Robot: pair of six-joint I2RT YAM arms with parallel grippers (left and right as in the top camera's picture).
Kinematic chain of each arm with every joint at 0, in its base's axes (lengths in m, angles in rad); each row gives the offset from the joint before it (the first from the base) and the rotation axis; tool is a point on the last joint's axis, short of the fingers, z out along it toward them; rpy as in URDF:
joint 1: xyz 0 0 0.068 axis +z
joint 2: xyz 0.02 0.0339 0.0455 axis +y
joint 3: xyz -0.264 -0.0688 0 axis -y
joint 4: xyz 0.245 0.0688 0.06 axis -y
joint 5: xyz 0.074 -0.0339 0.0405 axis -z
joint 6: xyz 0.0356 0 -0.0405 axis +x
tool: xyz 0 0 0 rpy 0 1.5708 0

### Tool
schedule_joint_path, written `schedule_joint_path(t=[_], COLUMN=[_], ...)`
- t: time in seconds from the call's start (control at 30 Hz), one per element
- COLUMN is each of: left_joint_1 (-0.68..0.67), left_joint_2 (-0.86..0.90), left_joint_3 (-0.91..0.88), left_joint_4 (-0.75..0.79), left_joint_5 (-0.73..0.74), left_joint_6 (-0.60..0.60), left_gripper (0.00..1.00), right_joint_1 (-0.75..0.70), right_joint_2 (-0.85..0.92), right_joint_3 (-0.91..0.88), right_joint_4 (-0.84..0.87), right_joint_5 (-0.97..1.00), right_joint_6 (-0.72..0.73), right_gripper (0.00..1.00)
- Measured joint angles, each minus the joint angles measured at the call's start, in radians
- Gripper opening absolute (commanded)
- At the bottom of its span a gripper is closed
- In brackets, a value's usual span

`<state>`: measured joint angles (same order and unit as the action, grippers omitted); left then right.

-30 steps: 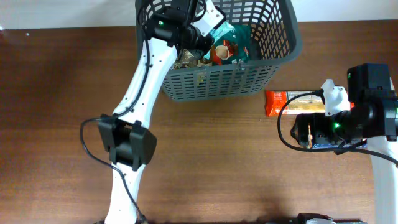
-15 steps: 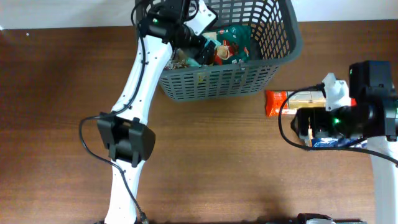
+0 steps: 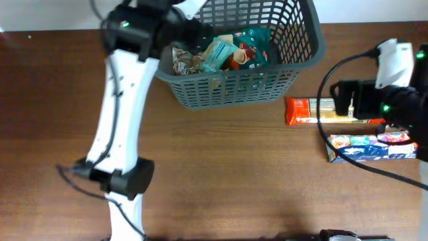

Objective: Pack container
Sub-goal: 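Move the right gripper to the orange pasta packet and grasp it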

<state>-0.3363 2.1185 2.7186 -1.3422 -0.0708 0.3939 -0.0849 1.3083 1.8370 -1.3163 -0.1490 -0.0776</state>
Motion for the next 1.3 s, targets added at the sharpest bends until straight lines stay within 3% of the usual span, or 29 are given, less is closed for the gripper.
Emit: schedule_joint_path(t=[0.37, 0.6, 0.83, 1.07, 1.3], left_joint_1=[0.175, 0.426, 0.673, 0.729, 0.729], left_joint_2=[-0.212, -0.377, -0.505, -0.465, -0.433], left_joint_3=[0.003, -0.001, -0.031, -0.076, -0.09], left_joint_4=[-0.109, -0.108, -0.121, -0.237, -0.335], left_joint_5=[-0.136, -0.151, -0.163, -0.165, -0.165], left_joint_6=[0.0, -0.022, -0.126, -0.175, -0.183], left_gripper=[0.99, 0.99, 0.99, 0.99, 0.99], right_joint_1=[0.0, -0.004, -0.093, -0.151, -0.169], right_joint_2=[0.0, 0.059, 0.278, 0.446, 0.606], right_joint_3=[0.098, 0.106, 0.109, 0.108, 0.095], right_joint_4=[0.07, 0.001, -0.066, -0.081, -0.084], right_joint_5=[0.105, 0.135, 0.141, 0.14, 0.132], right_joint_6=[0.131, 0.242, 0.412, 0.497, 0.802], right_gripper=[0.99, 0.99, 0.99, 0.99, 0.99])
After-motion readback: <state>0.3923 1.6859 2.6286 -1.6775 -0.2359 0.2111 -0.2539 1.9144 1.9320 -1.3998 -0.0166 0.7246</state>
